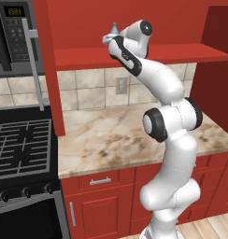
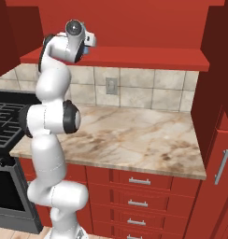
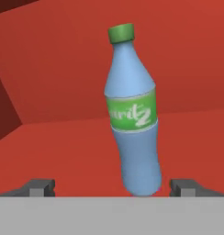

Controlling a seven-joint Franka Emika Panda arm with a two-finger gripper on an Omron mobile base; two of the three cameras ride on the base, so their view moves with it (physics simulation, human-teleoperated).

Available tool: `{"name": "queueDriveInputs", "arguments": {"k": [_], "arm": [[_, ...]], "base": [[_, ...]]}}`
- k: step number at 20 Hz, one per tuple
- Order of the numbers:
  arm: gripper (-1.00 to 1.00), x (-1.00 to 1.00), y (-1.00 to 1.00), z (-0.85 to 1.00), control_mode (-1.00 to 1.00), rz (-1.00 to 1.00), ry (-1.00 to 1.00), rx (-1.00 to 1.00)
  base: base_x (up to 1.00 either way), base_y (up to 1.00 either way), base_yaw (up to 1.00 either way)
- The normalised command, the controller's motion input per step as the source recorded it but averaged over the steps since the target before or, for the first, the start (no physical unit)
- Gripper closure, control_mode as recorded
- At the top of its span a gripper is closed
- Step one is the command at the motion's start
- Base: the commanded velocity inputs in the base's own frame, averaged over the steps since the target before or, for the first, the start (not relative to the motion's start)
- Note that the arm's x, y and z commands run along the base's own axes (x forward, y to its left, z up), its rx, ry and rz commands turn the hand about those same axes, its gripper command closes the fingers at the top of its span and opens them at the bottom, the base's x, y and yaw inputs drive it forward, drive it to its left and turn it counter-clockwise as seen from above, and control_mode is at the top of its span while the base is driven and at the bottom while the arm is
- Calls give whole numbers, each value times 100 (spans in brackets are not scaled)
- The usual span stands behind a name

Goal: Sort all alcoholic drinks to one cabinet, and non-alcoholic drinks to the other.

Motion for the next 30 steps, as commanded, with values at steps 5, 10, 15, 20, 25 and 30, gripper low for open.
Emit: {"name": "queueDriveInputs", "arguments": {"k": [5,10,15,20,25,30], "arm": [[-100,-94,-24,0,-100,0,0,0],[-100,-100,-38,0,-100,0,-1,0],[-100,-100,-25,-6,-100,0,0,0],[-100,-100,-7,-28,-100,0,2,0],[-100,-100,0,-43,-100,0,8,-4],[-100,-100,0,-53,-100,0,12,-4]], "base": [[0,0,0],[0,0,0],[0,0,0],[0,0,0],[0,0,0],[0,0,0]]}}
